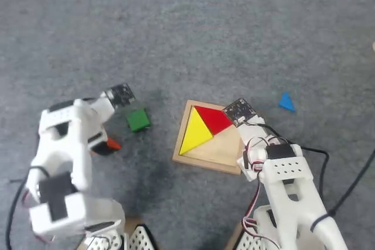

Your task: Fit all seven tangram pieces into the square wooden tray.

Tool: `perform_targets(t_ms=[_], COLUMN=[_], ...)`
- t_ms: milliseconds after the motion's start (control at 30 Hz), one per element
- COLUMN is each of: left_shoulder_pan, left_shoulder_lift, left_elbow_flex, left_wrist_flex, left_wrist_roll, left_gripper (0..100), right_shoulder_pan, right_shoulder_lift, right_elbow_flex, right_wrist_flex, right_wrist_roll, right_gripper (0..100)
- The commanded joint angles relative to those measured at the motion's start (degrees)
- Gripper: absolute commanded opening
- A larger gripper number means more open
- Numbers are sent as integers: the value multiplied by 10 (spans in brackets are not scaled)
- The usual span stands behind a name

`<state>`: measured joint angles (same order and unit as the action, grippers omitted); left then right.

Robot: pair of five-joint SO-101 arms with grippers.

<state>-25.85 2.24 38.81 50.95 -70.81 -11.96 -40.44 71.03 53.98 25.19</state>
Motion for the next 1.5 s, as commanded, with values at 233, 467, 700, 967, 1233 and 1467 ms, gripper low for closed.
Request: perform_targets(t_ms=[233,467,700,967,1233,1467], left_shoulder_pan=[22,38,-3,-17,-29,-55], left_shoulder_lift=[162,197,127,-7,-16,28], left_elbow_flex=[-234,-347,-399,-292,-135,-116], left_wrist_flex=[17,105,265,357,196,126], left_wrist_roll=[143,287,363,433,420,394], left_gripper=[288,287,286,250,255,299], right_shoulder_pan=[-7,-7,-7,-7,-7,-7], right_shoulder_lift=[-15,-15,-15,-15,-15,-15], right_elbow_flex=[-2,-2,-2,5,24,36], right_wrist_flex=[-6,-7,-7,-13,-53,-66], right_wrist_roll=[1,1,0,-1,-2,-18], right_gripper=[263,263,263,263,263,263])
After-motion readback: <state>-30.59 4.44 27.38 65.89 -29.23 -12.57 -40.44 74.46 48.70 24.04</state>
